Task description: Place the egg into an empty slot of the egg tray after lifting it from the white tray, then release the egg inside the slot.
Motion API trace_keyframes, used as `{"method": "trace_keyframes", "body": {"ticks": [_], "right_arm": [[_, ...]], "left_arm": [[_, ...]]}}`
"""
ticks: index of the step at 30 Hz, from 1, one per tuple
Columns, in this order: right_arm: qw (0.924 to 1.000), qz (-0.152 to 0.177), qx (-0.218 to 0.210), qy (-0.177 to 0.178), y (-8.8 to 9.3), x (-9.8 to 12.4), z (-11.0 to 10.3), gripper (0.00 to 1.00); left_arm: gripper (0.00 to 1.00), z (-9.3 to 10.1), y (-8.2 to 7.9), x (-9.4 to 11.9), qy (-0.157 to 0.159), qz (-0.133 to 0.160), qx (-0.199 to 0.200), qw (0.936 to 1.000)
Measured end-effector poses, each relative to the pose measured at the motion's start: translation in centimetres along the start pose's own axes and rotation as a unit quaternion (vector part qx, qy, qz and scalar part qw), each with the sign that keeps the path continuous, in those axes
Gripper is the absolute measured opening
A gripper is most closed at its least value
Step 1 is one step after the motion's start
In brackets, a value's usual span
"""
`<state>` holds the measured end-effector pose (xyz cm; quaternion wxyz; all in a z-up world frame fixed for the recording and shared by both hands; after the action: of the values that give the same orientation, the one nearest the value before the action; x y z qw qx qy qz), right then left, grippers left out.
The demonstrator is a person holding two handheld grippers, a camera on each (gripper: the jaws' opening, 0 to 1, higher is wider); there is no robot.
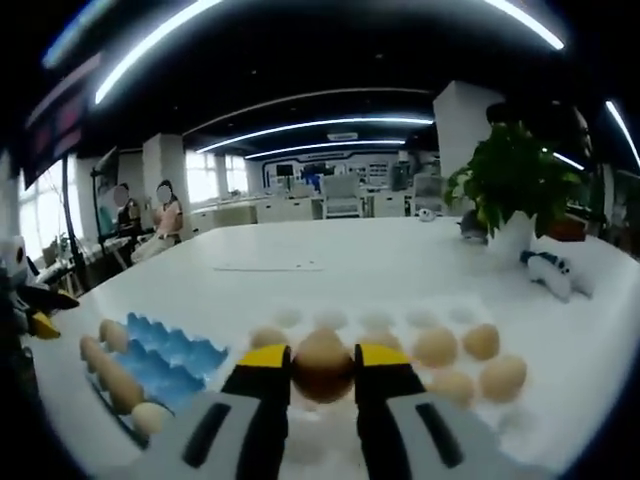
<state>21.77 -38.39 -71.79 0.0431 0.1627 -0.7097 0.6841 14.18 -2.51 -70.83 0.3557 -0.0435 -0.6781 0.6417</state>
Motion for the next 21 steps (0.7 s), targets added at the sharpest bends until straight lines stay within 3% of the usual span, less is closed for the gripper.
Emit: {"method": "trace_keyframes", "body": {"ticks": [17, 21], "right_arm": [[0.9974, -0.005, 0.014, -0.071, -0.2, -0.7, -5.3, 0.24], [0.9945, -0.010, 0.017, -0.103, -0.1, -0.8, -7.6, 0.24]], "left_arm": [[0.67, 0.0, -0.2, 0.0, 0.003, 0.004, 0.000, 1.0000], [0.67, 0.0, -0.2, 0.0, 0.003, 0.004, -0.002, 1.0000]]}}
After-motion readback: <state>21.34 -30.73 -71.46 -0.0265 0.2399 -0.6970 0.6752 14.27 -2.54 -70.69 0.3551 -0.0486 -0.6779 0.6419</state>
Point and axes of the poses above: the point that each gripper's makers call its tool centre point, and the gripper's own axes: x roughly backward along the fingers, z roughly to its right, y roughly out of its underside, the point moved 5 cm from there along x, roughly backward along the fingers, and after that the axes turned 2 degrees about y, right-handed, at the moved point
